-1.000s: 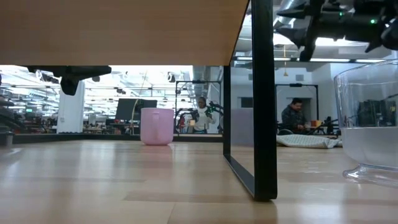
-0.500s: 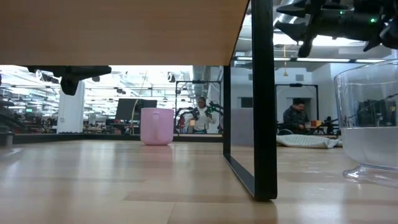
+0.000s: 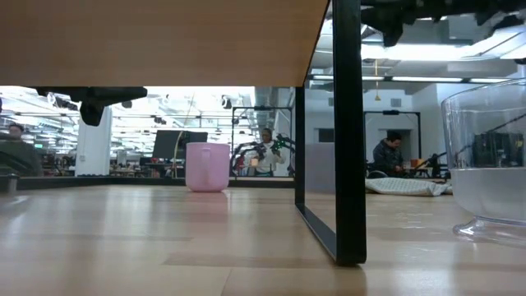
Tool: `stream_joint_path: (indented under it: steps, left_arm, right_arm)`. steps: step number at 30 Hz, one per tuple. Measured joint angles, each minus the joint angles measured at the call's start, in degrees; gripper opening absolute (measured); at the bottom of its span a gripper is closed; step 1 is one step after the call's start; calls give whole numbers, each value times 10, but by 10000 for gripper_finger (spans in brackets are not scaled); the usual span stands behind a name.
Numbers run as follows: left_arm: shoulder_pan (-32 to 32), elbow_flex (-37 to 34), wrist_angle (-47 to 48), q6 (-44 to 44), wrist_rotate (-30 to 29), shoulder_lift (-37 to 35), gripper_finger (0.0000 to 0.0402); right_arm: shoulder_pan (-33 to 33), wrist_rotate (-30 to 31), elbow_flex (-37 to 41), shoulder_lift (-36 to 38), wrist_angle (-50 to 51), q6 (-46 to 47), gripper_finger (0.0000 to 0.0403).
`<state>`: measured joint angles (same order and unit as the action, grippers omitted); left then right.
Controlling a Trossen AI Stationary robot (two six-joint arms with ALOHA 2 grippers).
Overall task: Stack small to large cups/mugs on shelf
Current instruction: Put the transparent mug on the shelf
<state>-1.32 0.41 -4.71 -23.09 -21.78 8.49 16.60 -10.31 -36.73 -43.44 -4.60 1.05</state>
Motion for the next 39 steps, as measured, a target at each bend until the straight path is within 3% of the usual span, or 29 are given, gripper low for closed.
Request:
stream_joint_path:
  steps: [8,24,39]
  left_arm:
    - [0,0,0,12,0,0,0]
    - [0,0,0,39,0,0,0]
    - [0,0,0,50,0,0,0]
  right_arm:
    - [-29,-1,-50,0,166,0,201]
    - [-105,-1,-51,-2,177,50,187]
    - [-186,-1,-53,-115,190,86,165]
